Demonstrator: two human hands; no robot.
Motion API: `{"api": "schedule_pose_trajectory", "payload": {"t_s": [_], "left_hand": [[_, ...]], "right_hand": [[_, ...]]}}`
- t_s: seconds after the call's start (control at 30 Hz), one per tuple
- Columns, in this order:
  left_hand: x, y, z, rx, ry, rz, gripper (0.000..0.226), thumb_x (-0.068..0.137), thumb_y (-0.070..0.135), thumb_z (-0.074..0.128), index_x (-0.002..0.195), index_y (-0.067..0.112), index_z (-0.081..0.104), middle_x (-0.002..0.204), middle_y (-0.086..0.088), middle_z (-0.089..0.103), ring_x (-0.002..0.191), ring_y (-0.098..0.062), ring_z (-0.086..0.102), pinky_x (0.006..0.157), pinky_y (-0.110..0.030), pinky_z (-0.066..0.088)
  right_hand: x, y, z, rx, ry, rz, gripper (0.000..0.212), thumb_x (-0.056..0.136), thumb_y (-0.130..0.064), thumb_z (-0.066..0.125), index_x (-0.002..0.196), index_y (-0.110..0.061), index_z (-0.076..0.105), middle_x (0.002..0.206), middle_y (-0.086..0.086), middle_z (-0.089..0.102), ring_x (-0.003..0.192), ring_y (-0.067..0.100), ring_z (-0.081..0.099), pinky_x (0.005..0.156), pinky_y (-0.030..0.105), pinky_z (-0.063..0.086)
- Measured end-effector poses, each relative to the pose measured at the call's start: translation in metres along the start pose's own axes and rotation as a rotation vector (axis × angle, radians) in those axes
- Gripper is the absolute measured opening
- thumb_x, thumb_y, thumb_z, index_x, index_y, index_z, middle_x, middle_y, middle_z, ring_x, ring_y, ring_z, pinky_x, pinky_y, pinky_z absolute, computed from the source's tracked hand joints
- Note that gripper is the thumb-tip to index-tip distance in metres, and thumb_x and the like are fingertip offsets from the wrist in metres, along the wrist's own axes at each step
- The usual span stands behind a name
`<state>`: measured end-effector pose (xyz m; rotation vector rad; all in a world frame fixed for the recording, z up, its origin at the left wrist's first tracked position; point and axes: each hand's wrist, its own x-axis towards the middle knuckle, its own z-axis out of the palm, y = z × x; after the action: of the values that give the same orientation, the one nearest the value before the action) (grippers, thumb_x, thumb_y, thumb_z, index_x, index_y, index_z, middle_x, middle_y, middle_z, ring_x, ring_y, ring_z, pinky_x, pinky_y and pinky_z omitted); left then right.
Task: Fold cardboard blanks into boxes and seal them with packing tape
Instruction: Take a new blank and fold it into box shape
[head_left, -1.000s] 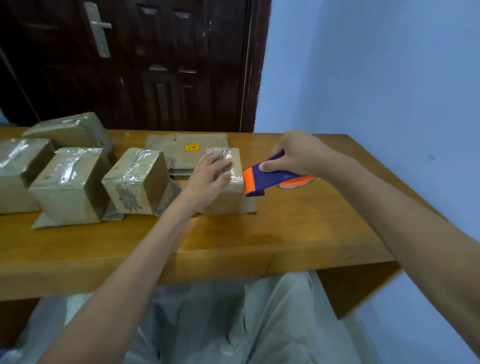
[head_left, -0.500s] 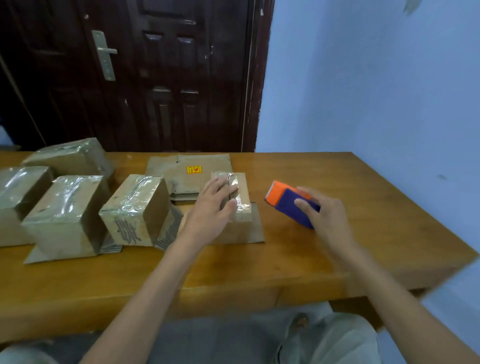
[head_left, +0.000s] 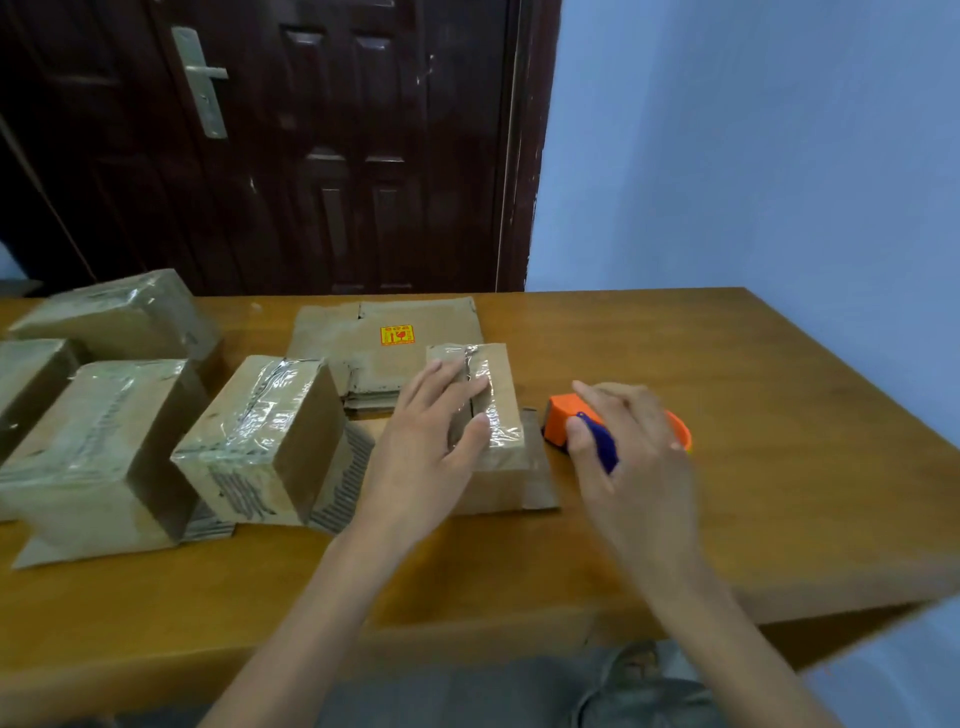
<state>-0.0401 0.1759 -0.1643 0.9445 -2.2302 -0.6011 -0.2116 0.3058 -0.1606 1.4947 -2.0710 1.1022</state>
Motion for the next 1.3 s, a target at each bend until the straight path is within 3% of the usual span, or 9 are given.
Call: {"api": "schedule_pose_trajectory", "payload": {"t_s": [0.1, 0.23, 0.4, 0.5, 0.6, 0.8, 1.03, 1.17, 1.3], "left_hand": [[0.002, 0.004, 0.008, -0.010, 0.029, -0.009, 0.046, 0.105, 0.037, 0.049, 0.151, 0.032, 0.053, 0.167, 0.018, 0.032, 0.157, 0.002, 0.011, 0.121, -0.027, 0.018], [0.001, 0.008, 0.012, -0.168, 0.080, -0.018, 0.049, 0.101, 0.023, 0.036, 0.142, 0.025, 0.062, 0.163, 0.013, 0.040, 0.155, 0.002, 0.016, 0.128, -0.026, 0.014], [-0.005, 0.012, 0.001, -0.625, -0.024, -0.123, 0.044, 0.106, 0.045, 0.032, 0.142, 0.048, 0.058, 0.158, 0.036, 0.034, 0.154, 0.008, 0.016, 0.127, -0.035, 0.017], [-0.010, 0.006, -0.012, -0.863, -0.107, -0.176, 0.045, 0.106, 0.060, 0.030, 0.145, 0.055, 0.052, 0.167, 0.028, 0.026, 0.156, -0.006, 0.024, 0.124, -0.053, 0.031], [-0.011, -0.006, -0.024, -0.766, -0.083, -0.041, 0.047, 0.108, 0.058, 0.030, 0.146, 0.047, 0.055, 0.165, 0.024, 0.034, 0.155, -0.004, 0.028, 0.127, -0.054, 0.025], [-0.021, -0.029, -0.035, -0.544, -0.079, 0.117, 0.039, 0.109, 0.023, 0.040, 0.136, 0.021, 0.067, 0.156, 0.013, 0.051, 0.149, -0.009, 0.040, 0.123, -0.051, 0.035], [-0.029, -0.038, -0.047, -0.531, -0.277, 0.183, 0.038, 0.102, 0.018, 0.057, 0.138, 0.017, 0.067, 0.165, 0.019, 0.037, 0.146, 0.002, 0.042, 0.106, -0.018, 0.049], [-0.028, -0.039, -0.046, -0.602, -0.299, 0.151, 0.041, 0.099, 0.010, 0.061, 0.139, 0.012, 0.065, 0.165, 0.017, 0.037, 0.144, -0.002, 0.047, 0.107, -0.021, 0.049], [-0.028, -0.041, -0.042, -0.725, -0.325, 0.106, 0.044, 0.095, 0.008, 0.062, 0.139, 0.008, 0.063, 0.164, 0.018, 0.037, 0.143, -0.008, 0.051, 0.106, -0.030, 0.054]], "right_hand": [[-0.020, -0.049, 0.018, 0.392, -0.241, 0.240, 0.056, 0.109, -0.053, 0.036, 0.161, -0.030, 0.037, 0.157, -0.018, 0.044, 0.143, -0.005, 0.039, 0.116, 0.018, 0.036], [-0.041, -0.066, 0.045, 0.627, -0.345, 0.422, 0.076, 0.101, -0.073, 0.025, 0.165, -0.044, -0.001, 0.171, -0.028, 0.005, 0.155, -0.009, 0.004, 0.131, 0.038, 0.015], [-0.049, -0.063, 0.048, 0.831, -0.356, 0.538, 0.069, 0.101, -0.069, 0.025, 0.164, -0.047, 0.011, 0.167, -0.034, 0.016, 0.152, -0.015, 0.011, 0.131, 0.035, 0.016], [-0.048, -0.047, 0.043, 0.858, -0.433, 0.534, 0.074, 0.095, -0.082, 0.020, 0.162, -0.052, 0.016, 0.164, -0.036, 0.022, 0.153, -0.011, 0.017, 0.131, 0.036, 0.016], [-0.032, -0.032, 0.032, 0.908, -0.457, 0.540, 0.071, 0.091, -0.083, 0.024, 0.158, -0.059, 0.018, 0.160, -0.035, 0.034, 0.151, 0.003, 0.036, 0.123, 0.034, 0.034], [-0.008, -0.014, 0.002, 0.763, -0.575, 0.283, 0.047, 0.111, -0.045, 0.029, 0.157, -0.049, 0.037, 0.143, -0.033, 0.057, 0.126, 0.004, 0.064, 0.086, 0.043, 0.064], [0.005, 0.010, -0.010, 0.531, -0.783, 0.074, 0.052, 0.107, -0.045, 0.040, 0.157, -0.054, 0.031, 0.142, -0.024, 0.062, 0.124, 0.011, 0.064, 0.083, 0.038, 0.064], [0.011, 0.014, -0.012, 0.518, -0.837, 0.049, 0.059, 0.101, -0.052, 0.045, 0.158, -0.055, 0.029, 0.144, -0.035, 0.055, 0.125, -0.001, 0.061, 0.085, 0.035, 0.064], [0.011, 0.019, -0.009, 0.518, -0.827, 0.031, 0.064, 0.095, -0.067, 0.050, 0.156, -0.059, 0.030, 0.149, -0.033, 0.051, 0.112, 0.015, 0.071, 0.082, 0.049, 0.063]]}}
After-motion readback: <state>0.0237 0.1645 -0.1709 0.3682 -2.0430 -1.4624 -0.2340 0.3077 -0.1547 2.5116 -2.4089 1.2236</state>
